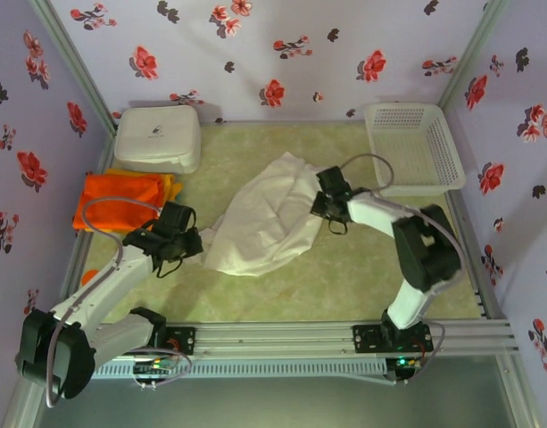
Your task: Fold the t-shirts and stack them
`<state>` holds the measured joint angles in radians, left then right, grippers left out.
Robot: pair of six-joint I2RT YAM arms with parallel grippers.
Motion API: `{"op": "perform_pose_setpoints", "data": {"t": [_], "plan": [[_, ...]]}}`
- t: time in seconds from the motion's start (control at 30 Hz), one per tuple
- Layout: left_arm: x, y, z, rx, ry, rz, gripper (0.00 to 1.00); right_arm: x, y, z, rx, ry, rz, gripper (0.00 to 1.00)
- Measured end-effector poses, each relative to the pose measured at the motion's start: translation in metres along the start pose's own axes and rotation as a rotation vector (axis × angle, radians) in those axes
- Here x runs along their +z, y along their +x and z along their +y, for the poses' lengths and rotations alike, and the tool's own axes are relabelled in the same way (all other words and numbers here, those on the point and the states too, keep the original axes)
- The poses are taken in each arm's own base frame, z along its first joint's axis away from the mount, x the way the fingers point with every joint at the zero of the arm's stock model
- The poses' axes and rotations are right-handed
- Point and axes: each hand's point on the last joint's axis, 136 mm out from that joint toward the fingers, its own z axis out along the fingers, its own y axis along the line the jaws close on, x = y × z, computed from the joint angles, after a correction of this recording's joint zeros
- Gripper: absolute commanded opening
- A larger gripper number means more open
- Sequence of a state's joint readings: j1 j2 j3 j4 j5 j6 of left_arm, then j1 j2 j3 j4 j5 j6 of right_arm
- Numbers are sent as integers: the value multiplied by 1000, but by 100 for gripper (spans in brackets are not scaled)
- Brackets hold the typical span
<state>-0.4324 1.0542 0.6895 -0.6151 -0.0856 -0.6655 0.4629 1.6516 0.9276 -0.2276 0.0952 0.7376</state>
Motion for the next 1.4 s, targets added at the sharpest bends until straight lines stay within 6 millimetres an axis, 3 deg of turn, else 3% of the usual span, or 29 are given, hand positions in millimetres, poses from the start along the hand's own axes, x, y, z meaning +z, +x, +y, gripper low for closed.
{"op": "perform_pose_setpoints", "data": {"t": [0.17, 0.3, 0.4, 0.5, 0.57, 0.63, 0.77, 0.87, 1.07, 1.23, 1.4], "plan": [[-1, -18, -5, 9, -6, -11, 13, -30, 51, -33, 83, -12, 1, 0], [3, -29, -7, 24, -19, -7, 13, -60, 94, -42, 82, -46, -6, 1], [8, -39, -4, 28, -40, 0, 14, -88, 110, -51, 94, -89, -51, 11], [12, -47, -3, 38, -52, 5, 16, -115, 98, -65, 148, -141, -171, 33], [13, -51, -5, 49, -54, 5, 20, -134, 82, -71, 175, -183, -272, 58], [14, -55, -7, 60, -52, 5, 27, -147, 68, -74, 180, -201, -350, 69], [12, -57, -11, 80, -38, 7, 49, -156, 44, -77, 125, -129, -409, 79], [10, -55, -10, 87, -38, 16, 60, -153, 21, -68, 83, -71, -399, 82], [-2, -48, -7, 79, -21, 4, 67, -120, -35, -33, -9, 2, -280, 83], [-11, -30, 1, 60, -13, 18, 69, -78, -66, -1, -95, 11, -187, 78], [-23, -10, 12, 24, -1, 20, 69, -28, -78, 2, -108, 47, -90, 73]]}}
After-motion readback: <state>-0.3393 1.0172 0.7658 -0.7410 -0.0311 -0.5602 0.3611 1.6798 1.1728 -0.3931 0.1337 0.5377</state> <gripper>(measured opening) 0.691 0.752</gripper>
